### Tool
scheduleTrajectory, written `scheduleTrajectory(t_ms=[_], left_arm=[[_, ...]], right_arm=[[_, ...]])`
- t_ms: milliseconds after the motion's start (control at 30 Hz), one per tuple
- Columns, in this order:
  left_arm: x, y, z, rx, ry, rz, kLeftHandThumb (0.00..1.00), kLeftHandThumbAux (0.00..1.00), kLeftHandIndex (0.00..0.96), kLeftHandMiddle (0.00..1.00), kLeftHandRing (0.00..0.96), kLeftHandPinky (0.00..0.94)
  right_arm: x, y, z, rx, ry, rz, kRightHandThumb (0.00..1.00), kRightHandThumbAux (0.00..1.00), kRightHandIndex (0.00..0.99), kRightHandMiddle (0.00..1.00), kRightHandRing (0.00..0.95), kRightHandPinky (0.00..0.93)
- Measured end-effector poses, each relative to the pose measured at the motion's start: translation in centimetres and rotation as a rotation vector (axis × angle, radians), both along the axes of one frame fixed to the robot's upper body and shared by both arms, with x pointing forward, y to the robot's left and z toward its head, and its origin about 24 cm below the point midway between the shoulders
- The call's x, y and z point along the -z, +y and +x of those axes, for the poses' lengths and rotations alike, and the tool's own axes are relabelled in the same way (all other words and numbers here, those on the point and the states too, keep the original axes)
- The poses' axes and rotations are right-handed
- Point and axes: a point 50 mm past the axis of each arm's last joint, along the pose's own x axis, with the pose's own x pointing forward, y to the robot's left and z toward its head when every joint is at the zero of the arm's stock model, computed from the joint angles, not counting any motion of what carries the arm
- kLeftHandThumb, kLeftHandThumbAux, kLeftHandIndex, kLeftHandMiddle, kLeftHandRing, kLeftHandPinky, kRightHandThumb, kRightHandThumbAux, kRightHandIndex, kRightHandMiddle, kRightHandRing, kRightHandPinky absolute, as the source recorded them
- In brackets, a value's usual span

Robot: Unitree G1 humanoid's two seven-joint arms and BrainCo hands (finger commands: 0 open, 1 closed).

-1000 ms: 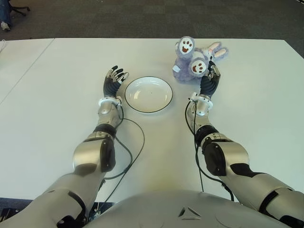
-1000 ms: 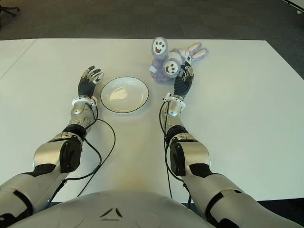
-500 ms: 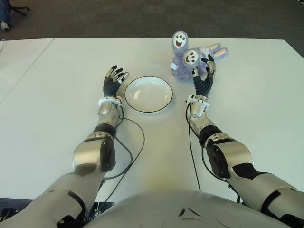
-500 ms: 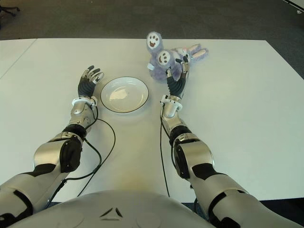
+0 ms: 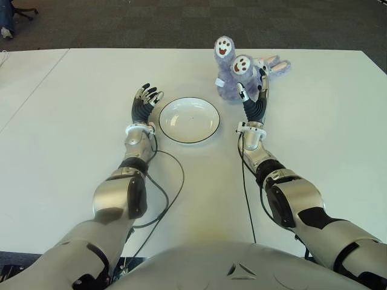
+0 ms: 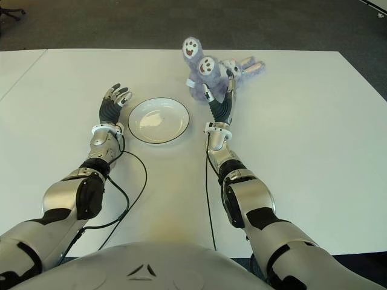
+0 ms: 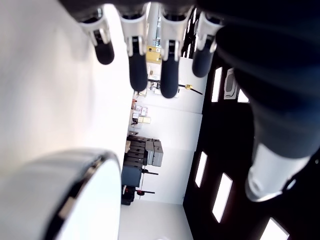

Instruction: Put the doll into the plate.

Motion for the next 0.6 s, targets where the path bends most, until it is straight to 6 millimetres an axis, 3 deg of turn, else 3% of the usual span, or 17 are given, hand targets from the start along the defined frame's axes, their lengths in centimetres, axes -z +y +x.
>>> scheduleTrajectory(t_ms=[367,600], left_arm=[[0.00,0.01,0.00,-0.001,0.000,-0.001,0.000,0.706,0.142,0.219,0.193,0.161],[0.00,0.02,0.00,-0.002,0.000,-0.002,0.000,0.705,0.134,0.208,0.184,0.136]], right_arm=[[-0.04,0.12,0.02,-0.036,0.005,-0.007,0.167,0.321,0.000,0.000,0.000,0.000],[-0.09,0.16,-0.03,-0.041,-0.002,-0.011,0.162,0.321,0.000,0.000,0.000,0.000]])
